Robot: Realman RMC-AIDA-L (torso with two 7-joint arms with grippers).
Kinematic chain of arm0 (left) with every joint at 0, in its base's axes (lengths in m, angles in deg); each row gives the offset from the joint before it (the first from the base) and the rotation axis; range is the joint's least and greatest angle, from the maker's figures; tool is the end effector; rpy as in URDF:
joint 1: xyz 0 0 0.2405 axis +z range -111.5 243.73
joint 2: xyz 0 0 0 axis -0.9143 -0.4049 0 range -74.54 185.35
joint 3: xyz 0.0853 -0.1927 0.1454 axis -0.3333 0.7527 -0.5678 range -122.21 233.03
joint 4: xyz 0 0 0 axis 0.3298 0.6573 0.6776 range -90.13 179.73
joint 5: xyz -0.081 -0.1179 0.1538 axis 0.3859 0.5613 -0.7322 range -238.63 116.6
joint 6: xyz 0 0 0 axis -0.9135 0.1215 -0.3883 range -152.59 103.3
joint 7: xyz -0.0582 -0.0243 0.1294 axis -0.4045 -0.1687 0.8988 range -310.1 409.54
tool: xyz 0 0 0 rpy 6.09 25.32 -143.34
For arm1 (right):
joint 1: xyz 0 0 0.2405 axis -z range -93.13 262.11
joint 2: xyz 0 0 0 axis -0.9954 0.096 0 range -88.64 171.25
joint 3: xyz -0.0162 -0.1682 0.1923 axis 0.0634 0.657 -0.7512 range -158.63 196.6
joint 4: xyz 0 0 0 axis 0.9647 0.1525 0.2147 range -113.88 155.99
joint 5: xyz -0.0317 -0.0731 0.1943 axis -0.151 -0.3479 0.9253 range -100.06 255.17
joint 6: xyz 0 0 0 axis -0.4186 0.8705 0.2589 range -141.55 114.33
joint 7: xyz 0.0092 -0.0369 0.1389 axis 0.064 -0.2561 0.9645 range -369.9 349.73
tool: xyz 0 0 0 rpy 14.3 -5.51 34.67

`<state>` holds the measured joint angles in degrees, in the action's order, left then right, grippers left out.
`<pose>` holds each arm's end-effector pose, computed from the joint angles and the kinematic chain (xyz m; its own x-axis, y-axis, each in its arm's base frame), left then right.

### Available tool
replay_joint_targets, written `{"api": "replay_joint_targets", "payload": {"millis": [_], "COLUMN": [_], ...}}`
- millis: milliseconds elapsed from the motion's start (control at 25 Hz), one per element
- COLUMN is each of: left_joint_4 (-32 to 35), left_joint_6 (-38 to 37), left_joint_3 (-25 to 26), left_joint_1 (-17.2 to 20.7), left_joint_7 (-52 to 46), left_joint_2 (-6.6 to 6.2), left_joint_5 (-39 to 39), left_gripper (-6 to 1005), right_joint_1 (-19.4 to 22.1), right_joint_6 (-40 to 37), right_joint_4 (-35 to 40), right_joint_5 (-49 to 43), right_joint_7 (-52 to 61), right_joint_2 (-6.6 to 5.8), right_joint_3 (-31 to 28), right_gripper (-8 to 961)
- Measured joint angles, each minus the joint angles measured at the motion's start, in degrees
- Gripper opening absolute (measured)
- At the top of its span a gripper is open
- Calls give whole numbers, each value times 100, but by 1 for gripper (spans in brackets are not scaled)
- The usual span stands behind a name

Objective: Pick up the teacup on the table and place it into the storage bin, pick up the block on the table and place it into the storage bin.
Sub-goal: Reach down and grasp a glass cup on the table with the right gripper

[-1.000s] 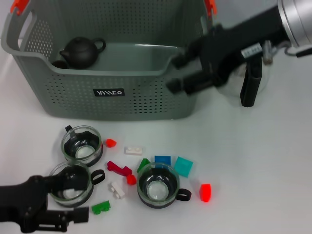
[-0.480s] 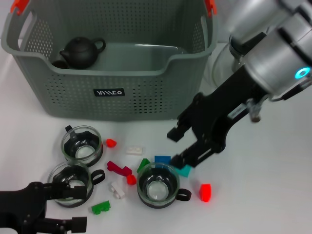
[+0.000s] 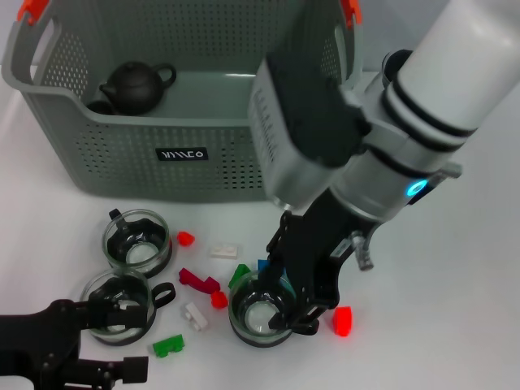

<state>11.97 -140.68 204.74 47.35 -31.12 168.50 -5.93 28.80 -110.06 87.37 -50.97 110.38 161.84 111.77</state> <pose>-0.3187 0.2139 0.0398 0.6436 0.5854 0.4930 0.5560 -0.8003 0.2245 0.0553 0.3224 -0.0728 0.9311 0.1423 0.3359 0.0748 -0.9757 0.2060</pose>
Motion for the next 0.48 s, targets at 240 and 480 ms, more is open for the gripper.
{"api": "replay_joint_targets", "payload": {"millis": [240,480], "left_joint_4": [-1,-4], "left_joint_6": [11,30], "left_joint_3": [0,0], "left_joint_1": [22,44], "left_joint_7": [22,36], "left_joint_2": [10,6], "left_joint_5": [-24,-28], "left_gripper": [874,874], "right_joint_1": [-8,23], "right_joint_6": [459,902], "right_joint_4": [-66,-196], "right_joint_5": [13,31], "right_joint_7": [9,-71], "right_joint_2": [24,34], "right_joint_3": [702,1179], "right_gripper": [602,601]}}
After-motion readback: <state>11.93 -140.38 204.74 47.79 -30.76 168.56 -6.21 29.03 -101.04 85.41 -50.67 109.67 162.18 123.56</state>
